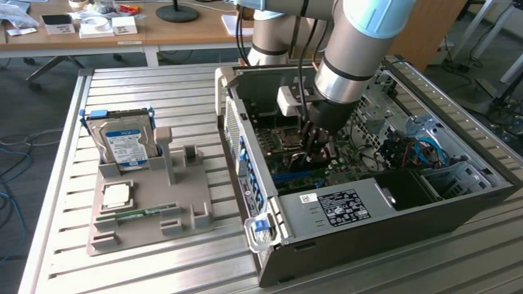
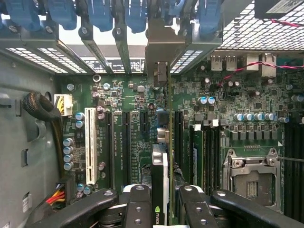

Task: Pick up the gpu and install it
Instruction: 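Insert the gpu into the slot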

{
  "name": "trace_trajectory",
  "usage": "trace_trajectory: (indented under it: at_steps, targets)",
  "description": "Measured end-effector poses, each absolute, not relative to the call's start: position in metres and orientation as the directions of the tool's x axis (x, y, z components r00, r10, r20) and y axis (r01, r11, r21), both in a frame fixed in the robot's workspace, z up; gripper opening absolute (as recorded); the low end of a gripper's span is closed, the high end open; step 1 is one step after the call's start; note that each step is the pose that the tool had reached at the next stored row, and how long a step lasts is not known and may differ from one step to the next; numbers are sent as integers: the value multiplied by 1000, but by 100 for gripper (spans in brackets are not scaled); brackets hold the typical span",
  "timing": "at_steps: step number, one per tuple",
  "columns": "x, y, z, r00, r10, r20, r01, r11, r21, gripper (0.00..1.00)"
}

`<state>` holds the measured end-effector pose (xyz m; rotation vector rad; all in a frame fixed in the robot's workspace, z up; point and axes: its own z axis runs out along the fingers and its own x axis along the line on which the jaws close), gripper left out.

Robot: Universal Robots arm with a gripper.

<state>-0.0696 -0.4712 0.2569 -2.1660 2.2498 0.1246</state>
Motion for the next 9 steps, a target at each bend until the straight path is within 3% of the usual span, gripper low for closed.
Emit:
trace_trajectory:
  at_steps: [9]
  targets:
    - [-71,-470,255,-44,-997,-66,-998,41,46,27]
